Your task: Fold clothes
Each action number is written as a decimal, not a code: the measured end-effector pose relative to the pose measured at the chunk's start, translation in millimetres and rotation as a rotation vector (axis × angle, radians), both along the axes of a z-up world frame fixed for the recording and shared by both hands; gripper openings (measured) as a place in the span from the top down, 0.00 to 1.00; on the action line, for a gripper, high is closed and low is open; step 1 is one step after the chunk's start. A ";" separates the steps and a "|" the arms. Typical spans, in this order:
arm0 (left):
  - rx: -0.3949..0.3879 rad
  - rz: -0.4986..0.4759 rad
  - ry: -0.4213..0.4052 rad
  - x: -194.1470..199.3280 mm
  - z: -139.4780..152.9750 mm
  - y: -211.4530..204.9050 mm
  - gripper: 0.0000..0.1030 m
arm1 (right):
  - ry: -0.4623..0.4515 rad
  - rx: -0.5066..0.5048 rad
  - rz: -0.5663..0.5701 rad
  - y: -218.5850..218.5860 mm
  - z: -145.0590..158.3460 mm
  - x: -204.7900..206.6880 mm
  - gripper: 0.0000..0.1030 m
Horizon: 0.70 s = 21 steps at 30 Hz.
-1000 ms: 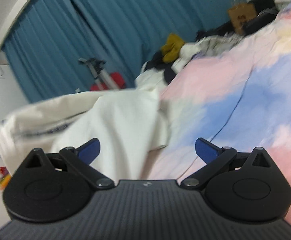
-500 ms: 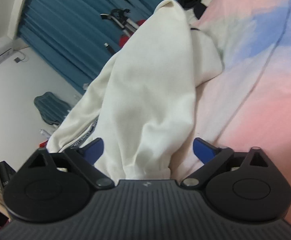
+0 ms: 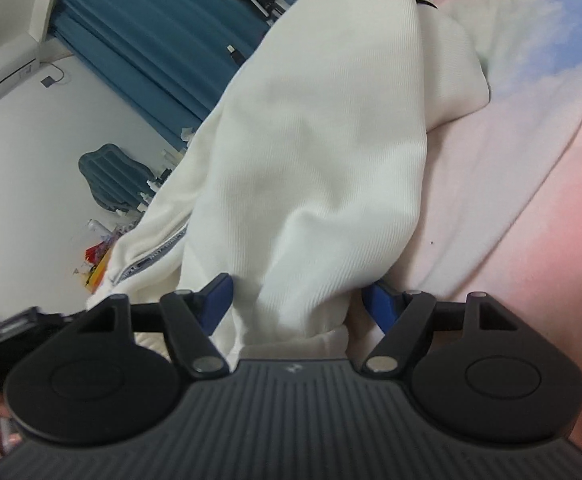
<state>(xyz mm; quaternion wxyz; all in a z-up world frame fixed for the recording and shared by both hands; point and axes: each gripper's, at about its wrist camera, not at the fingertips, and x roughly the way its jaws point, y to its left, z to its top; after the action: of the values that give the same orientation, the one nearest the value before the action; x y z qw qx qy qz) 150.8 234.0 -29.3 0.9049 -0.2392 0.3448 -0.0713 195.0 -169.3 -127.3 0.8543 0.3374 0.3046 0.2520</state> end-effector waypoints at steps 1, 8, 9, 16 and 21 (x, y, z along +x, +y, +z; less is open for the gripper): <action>-0.015 0.000 -0.014 -4.0 1.3 -0.5 0.38 | -0.007 -0.002 -0.006 -0.2 -0.3 -1.0 0.28; -0.110 -0.037 -0.048 -3.9 0.3 -18.6 0.37 | 0.053 0.032 -0.052 -2.3 -1.4 6.3 0.65; -0.125 -0.033 -0.050 -4.6 -1.3 -19.1 0.37 | 0.048 0.040 -0.058 -3.6 2.8 3.7 0.70; -0.202 0.007 -0.073 -18.3 -8.6 -18.6 0.21 | -0.073 0.009 -0.066 -3.3 45.0 -29.1 0.87; -0.250 -0.006 -0.127 -35.9 -4.2 -18.3 0.20 | -0.240 -0.036 -0.118 -7.9 87.6 -69.2 0.91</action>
<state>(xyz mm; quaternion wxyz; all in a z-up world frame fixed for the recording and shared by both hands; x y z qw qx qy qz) 114.9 215.7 -33.5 0.8878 -0.3440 0.2761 -0.1315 125.8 -177.2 -39.6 0.9038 0.3069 0.1842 0.2347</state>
